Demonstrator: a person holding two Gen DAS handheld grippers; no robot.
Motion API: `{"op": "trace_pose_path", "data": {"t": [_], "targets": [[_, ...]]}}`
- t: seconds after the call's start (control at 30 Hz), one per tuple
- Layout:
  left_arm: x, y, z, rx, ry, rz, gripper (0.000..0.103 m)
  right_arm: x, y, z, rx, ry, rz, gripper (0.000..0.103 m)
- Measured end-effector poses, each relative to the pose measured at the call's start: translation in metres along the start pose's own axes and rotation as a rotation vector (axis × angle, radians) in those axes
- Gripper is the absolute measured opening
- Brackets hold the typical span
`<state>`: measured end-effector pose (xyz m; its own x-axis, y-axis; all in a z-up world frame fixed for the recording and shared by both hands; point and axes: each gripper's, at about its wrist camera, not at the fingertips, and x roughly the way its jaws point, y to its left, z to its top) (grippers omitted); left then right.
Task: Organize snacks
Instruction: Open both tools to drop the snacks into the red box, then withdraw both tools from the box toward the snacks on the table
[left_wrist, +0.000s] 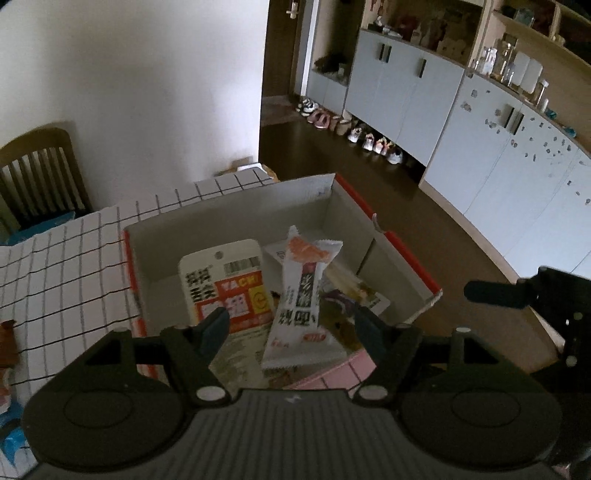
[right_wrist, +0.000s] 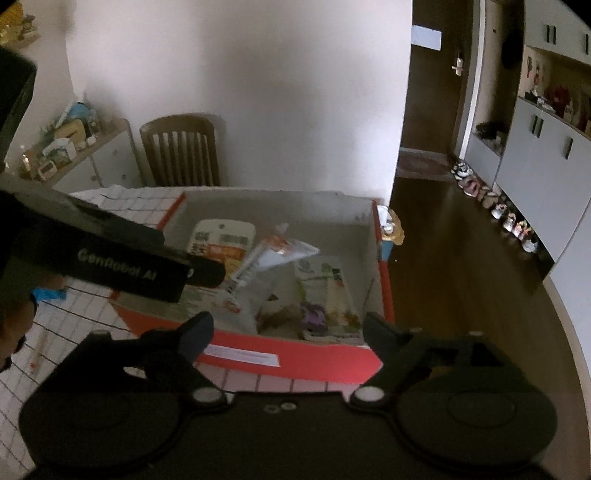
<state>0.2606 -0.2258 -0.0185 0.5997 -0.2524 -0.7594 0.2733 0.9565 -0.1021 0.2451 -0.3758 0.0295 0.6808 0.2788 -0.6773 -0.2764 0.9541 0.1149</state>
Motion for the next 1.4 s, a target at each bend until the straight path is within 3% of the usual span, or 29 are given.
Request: {"op": "trace_pose_path", "data": {"t": [0.27, 0.33, 0.7, 0.83, 1.1, 1.3, 1.4], "targets": [[-0.044, 0.031, -0.02, -0.066, -0.033, -0.038, 0.075, -0.022, 0.029, 0.004, 0.029, -0.051, 0.037, 0.096], [-0.057, 0.04, -0.027, -0.074, -0.05, -0.047, 0.083, -0.026, 0.038, 0.004, 0.038, -0.062, 0.046, 0.1], [-0.11, 0.101, -0.062, -0.093, -0.087, -0.047, 0.085, -0.04, 0.111, 0.005, 0.064, -0.104, 0.068, 0.101], [-0.124, 0.129, -0.076, -0.113, -0.088, -0.029, 0.095, -0.041, 0.134, 0.003, 0.083, -0.109, 0.069, 0.101], [-0.147, 0.19, -0.104, -0.132, -0.113, 0.016, 0.1, -0.036, 0.186, -0.003, 0.098, -0.105, 0.091, 0.102], [-0.155, 0.237, -0.118, -0.179, -0.134, 0.103, 0.103, -0.023, 0.23, -0.006, 0.079, -0.078, 0.095, 0.102], [-0.155, 0.264, -0.125, -0.205, -0.127, 0.098, 0.103, -0.015, 0.248, -0.007, 0.077, -0.065, 0.095, 0.102]]}}
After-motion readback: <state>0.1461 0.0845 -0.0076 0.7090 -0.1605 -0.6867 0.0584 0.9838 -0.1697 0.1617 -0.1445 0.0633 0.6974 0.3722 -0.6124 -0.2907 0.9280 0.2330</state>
